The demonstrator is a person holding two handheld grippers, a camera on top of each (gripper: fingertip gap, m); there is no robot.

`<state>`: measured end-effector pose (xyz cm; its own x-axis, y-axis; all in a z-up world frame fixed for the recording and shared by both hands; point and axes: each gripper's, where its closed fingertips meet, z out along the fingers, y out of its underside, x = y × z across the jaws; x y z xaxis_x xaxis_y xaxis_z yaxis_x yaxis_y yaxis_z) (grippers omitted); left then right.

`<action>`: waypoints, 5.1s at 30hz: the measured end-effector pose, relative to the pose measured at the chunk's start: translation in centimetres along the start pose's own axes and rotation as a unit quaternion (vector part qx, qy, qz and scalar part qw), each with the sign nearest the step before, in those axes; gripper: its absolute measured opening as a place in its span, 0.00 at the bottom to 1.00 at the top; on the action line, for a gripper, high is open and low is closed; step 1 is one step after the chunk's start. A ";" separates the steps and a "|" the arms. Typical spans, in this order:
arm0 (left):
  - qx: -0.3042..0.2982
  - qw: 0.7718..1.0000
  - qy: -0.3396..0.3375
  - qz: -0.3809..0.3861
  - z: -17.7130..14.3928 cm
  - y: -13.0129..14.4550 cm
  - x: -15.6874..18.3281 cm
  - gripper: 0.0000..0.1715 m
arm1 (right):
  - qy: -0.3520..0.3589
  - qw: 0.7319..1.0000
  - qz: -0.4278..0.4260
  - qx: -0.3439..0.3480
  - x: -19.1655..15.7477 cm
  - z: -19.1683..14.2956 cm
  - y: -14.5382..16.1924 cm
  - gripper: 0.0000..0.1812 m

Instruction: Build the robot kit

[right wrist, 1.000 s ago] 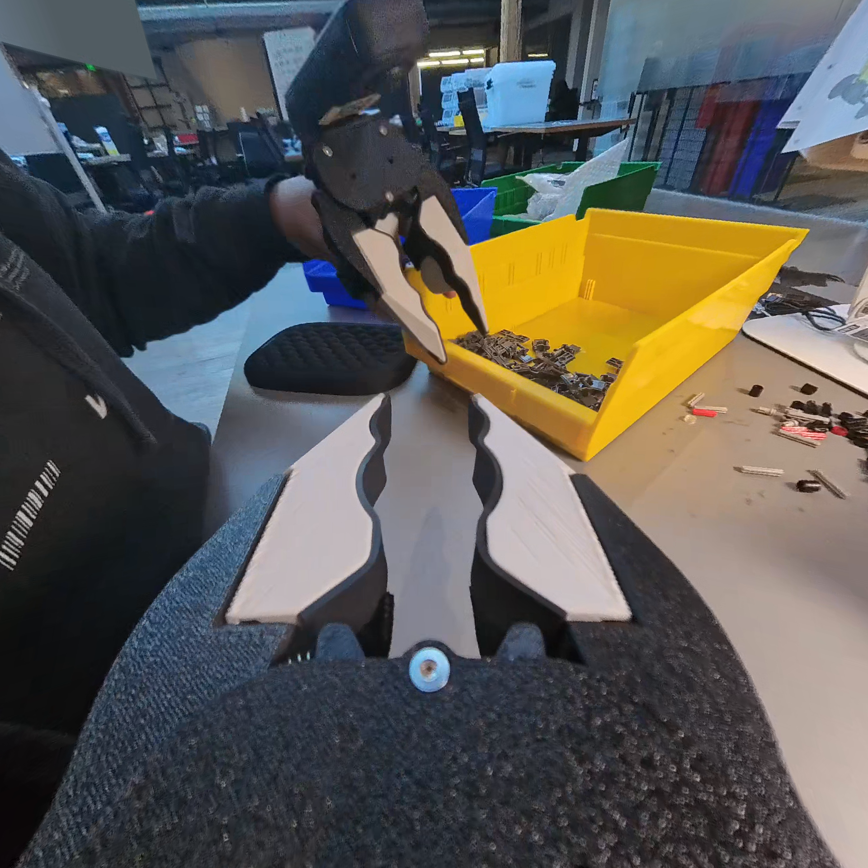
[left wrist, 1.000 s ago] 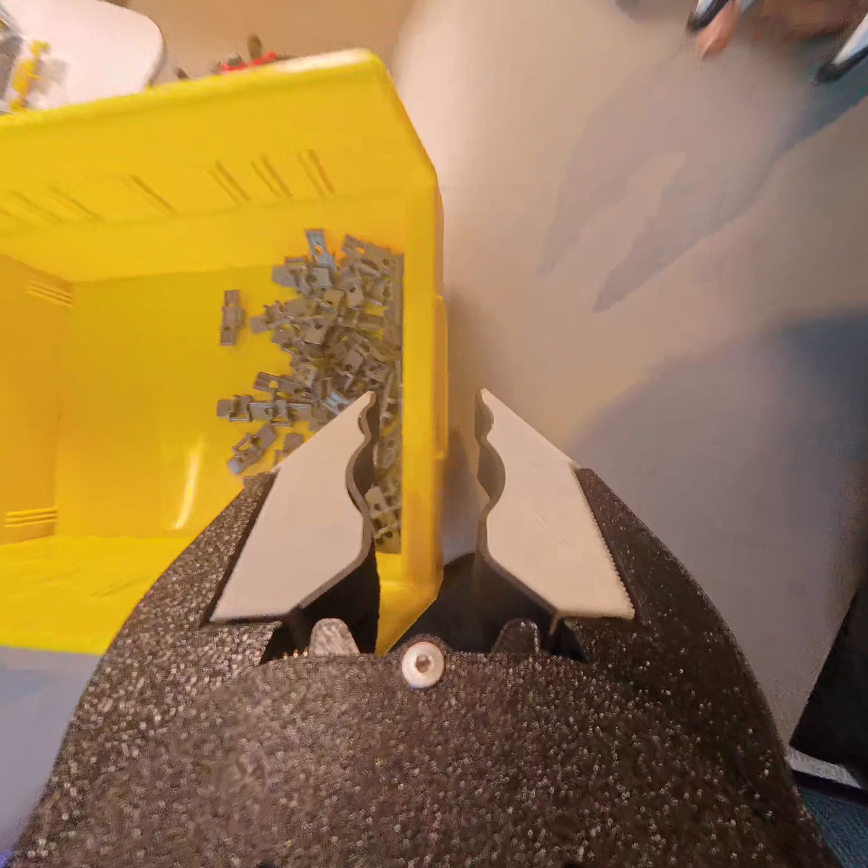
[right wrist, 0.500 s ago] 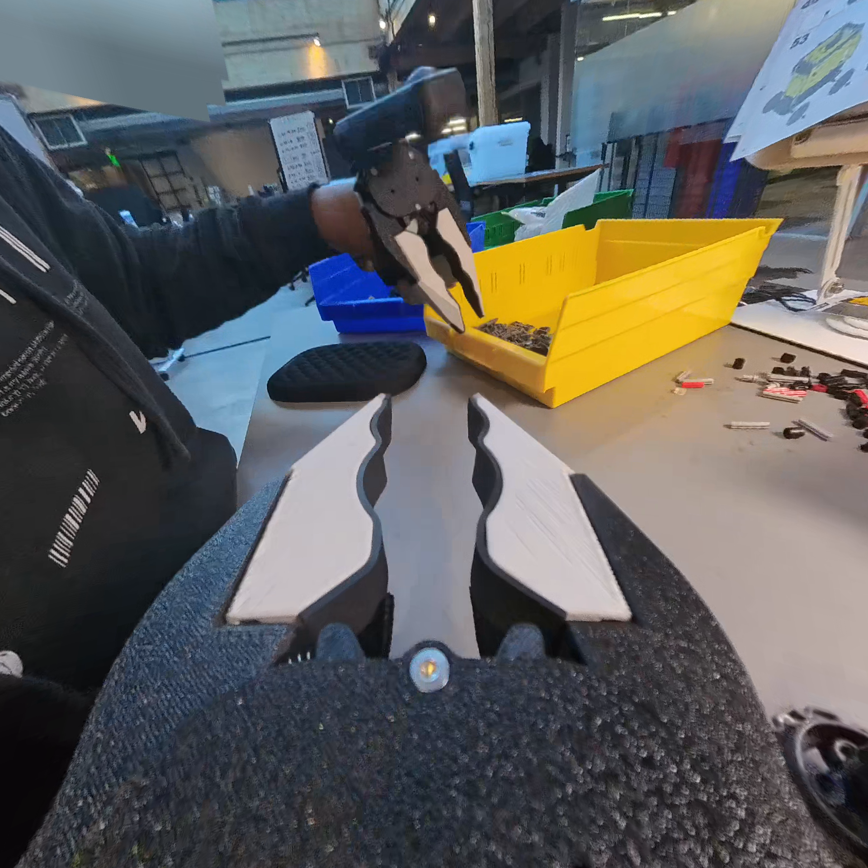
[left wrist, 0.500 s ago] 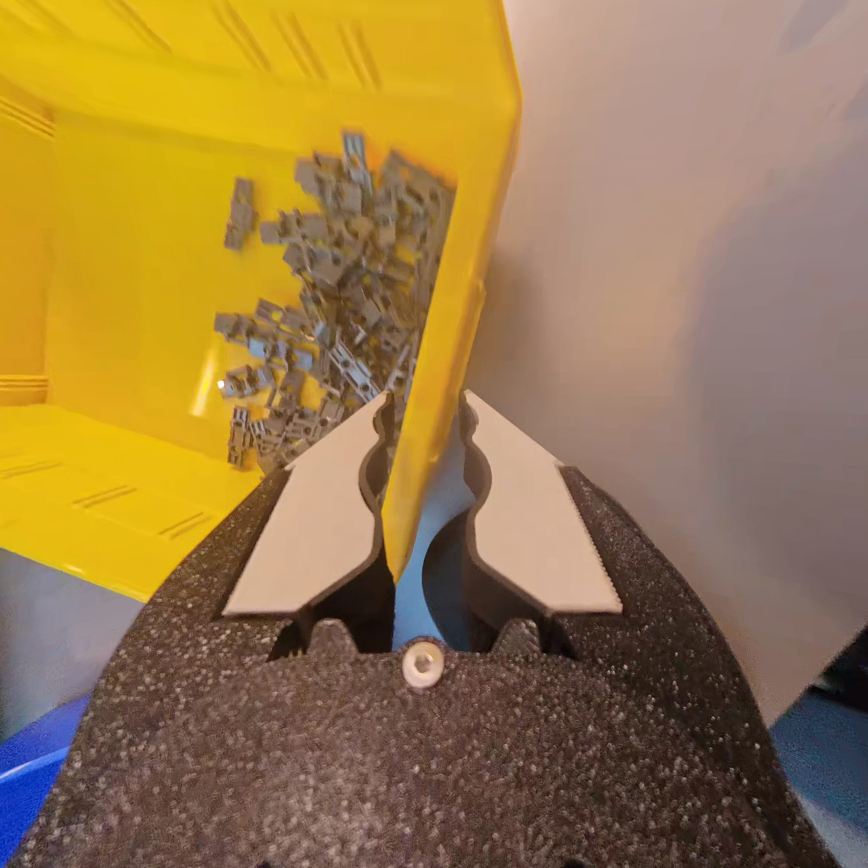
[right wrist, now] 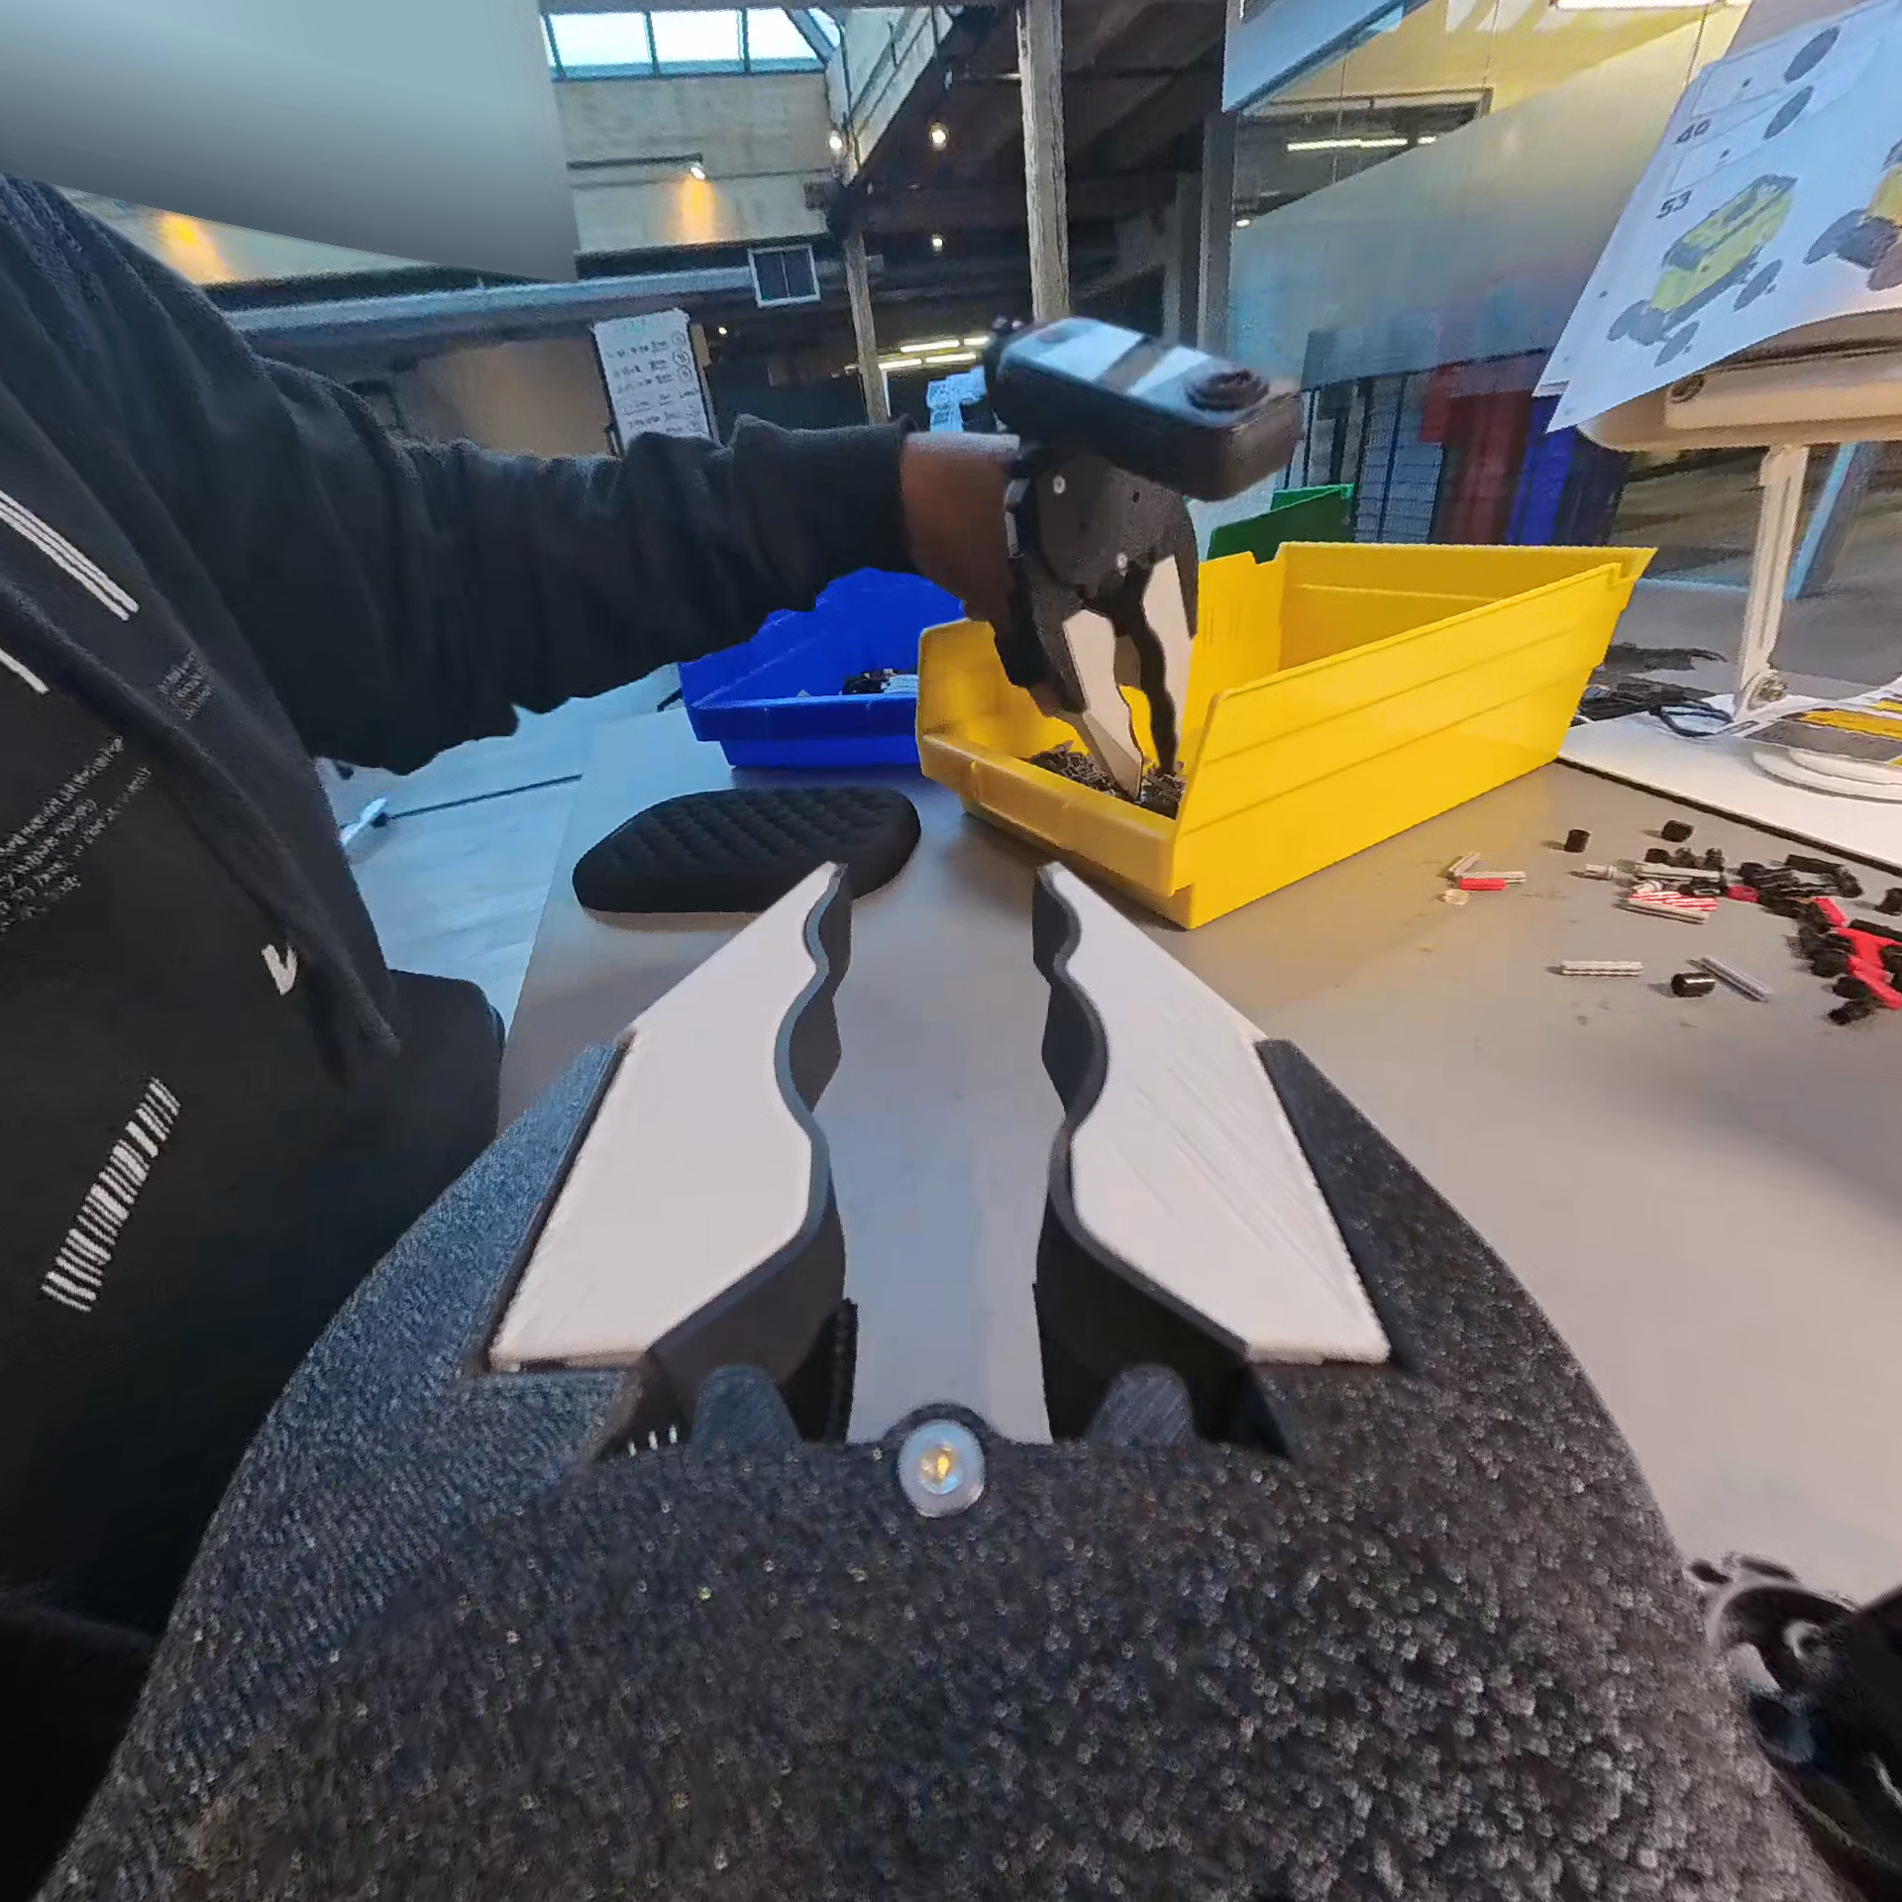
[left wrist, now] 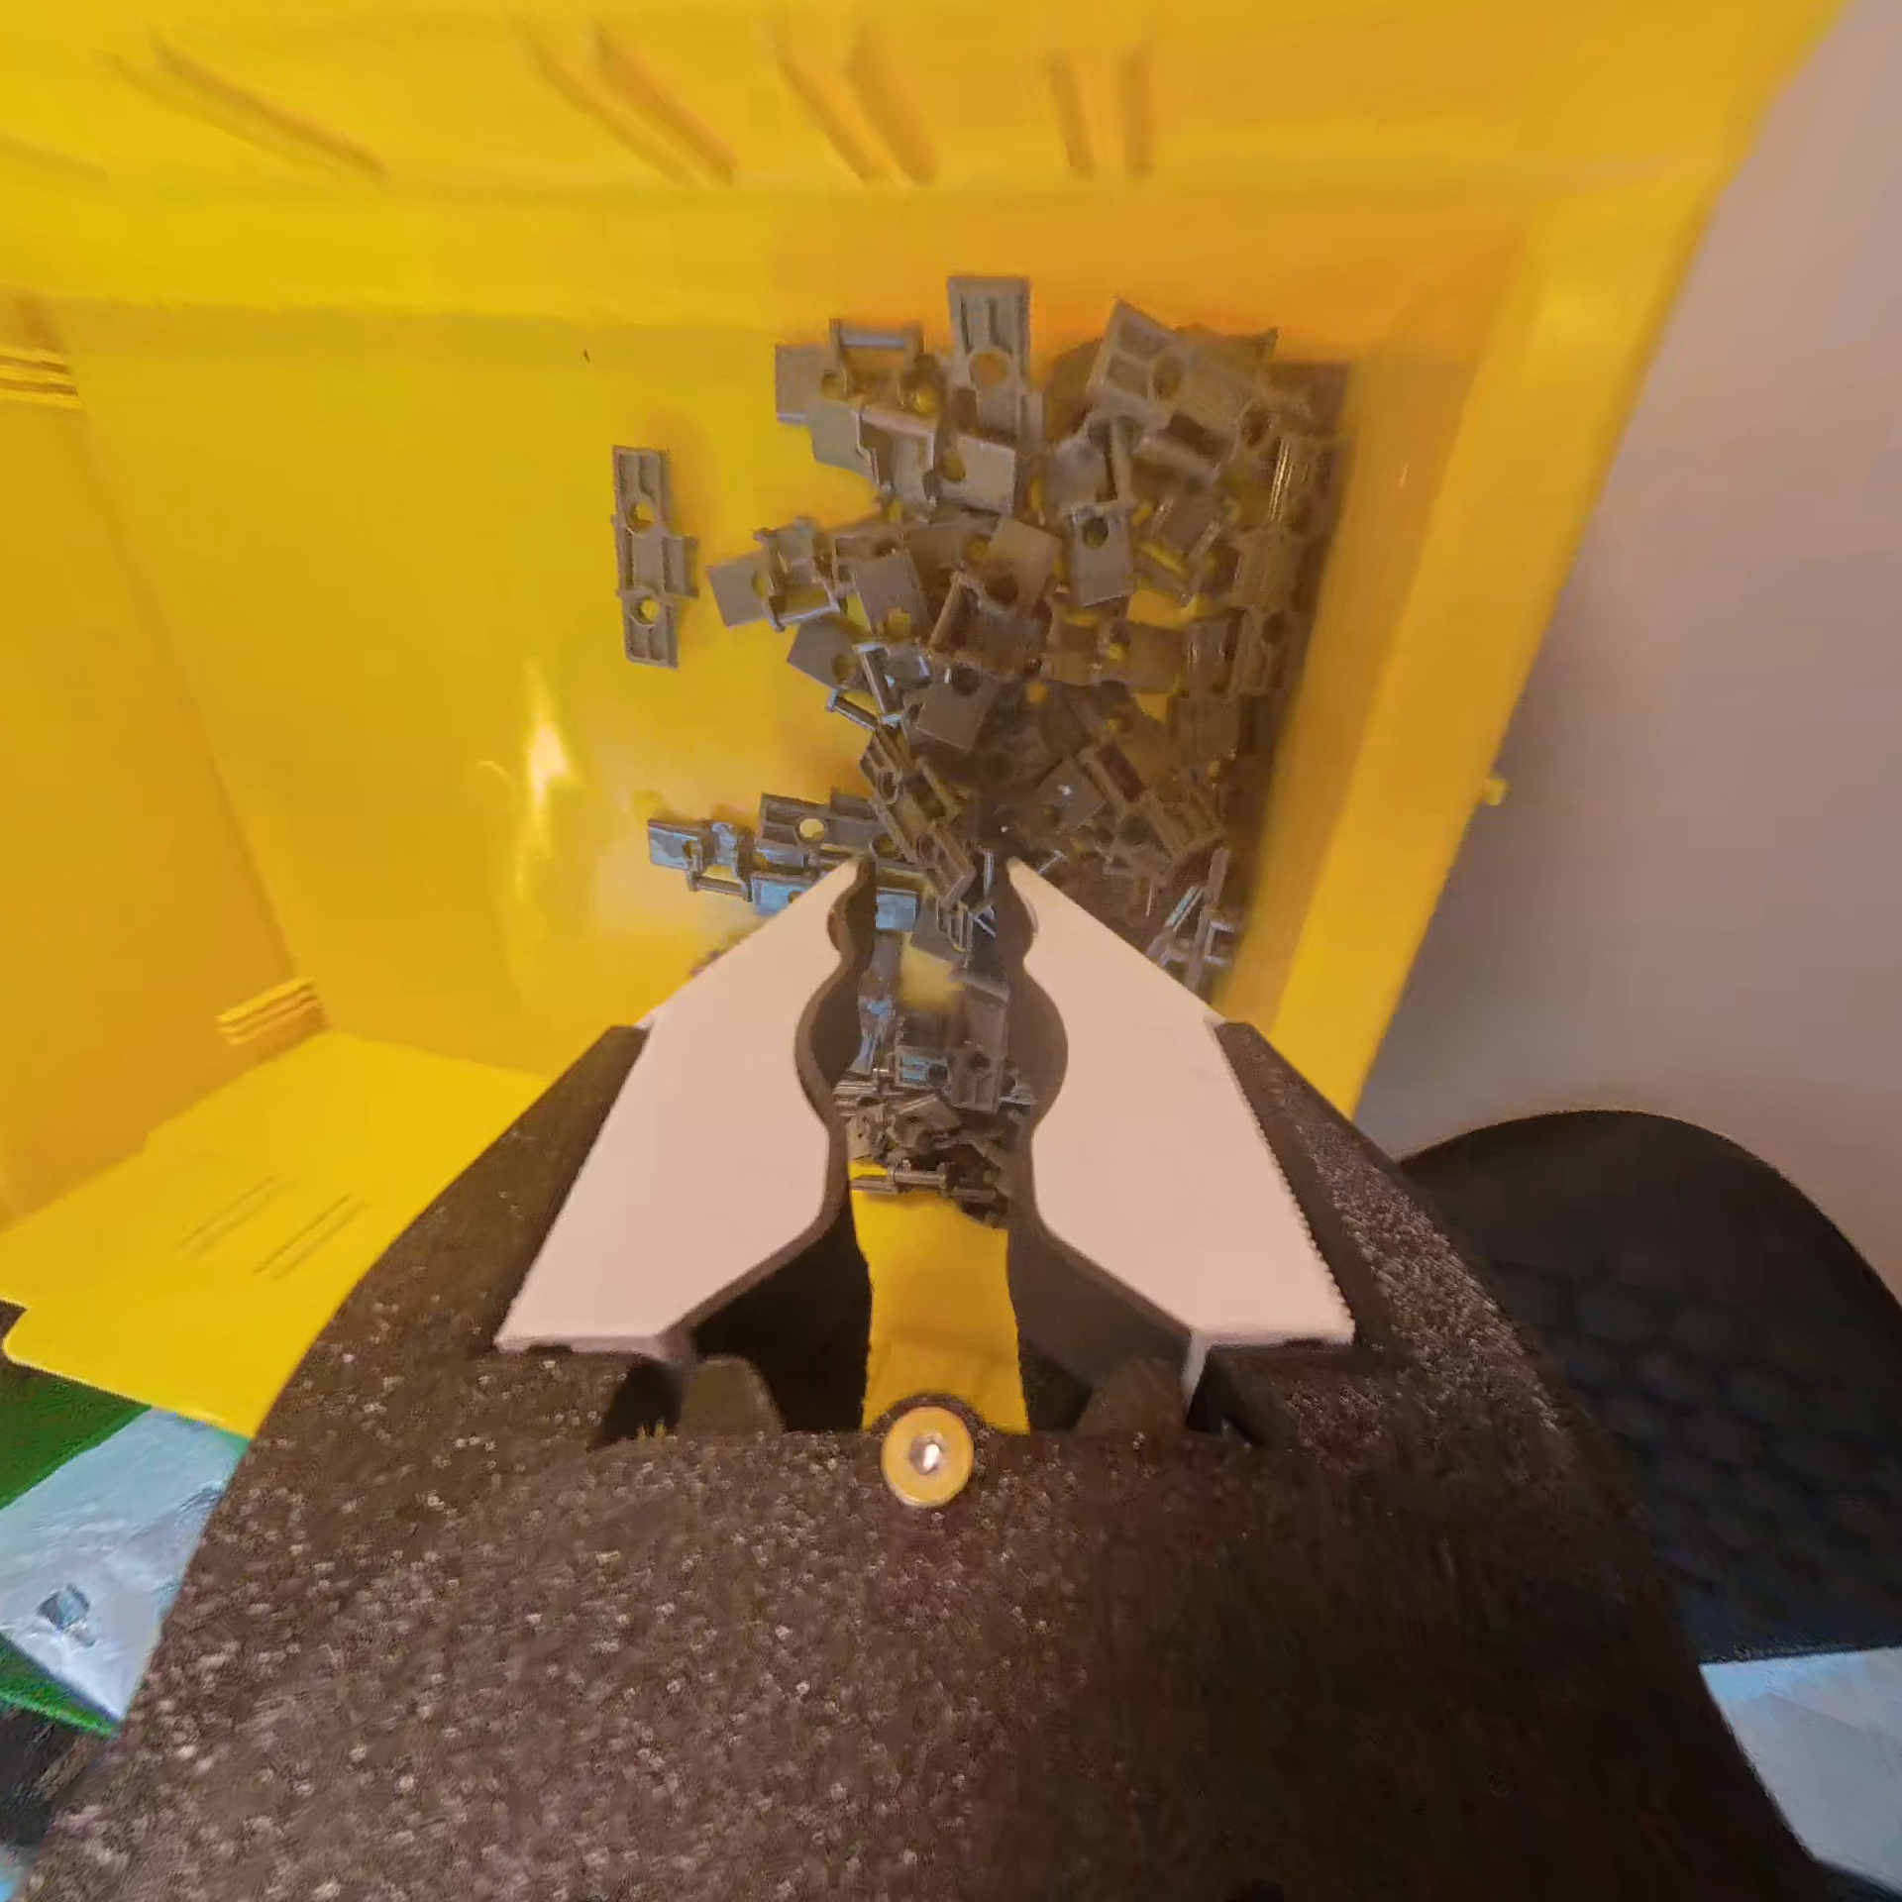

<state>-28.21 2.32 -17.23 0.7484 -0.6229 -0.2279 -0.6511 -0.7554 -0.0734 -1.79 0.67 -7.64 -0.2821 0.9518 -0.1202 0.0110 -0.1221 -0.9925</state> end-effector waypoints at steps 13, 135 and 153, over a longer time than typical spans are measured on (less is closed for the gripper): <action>0.187 0.978 0.013 -0.095 -5.2 -2.2 0.2 0.00 | -0.010 0.999 0.042 0.002 0.6 0.3 0.2 0.19; 0.408 0.898 0.032 -0.161 -7.9 -9.3 2.7 0.14 | 0.130 0.988 -0.045 -0.073 5.3 0.2 1.3 0.10; 0.154 0.978 0.105 -0.094 1.1 -6.9 2.4 0.18 | 0.120 0.990 -0.041 -0.068 5.3 0.3 1.4 0.10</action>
<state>-22.06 6.25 -18.30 0.8464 -0.5321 0.0205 -0.4832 -0.7836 -0.3905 -3.60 5.49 -9.62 -0.0525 0.9983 -0.0260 0.1313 -0.0189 -0.9912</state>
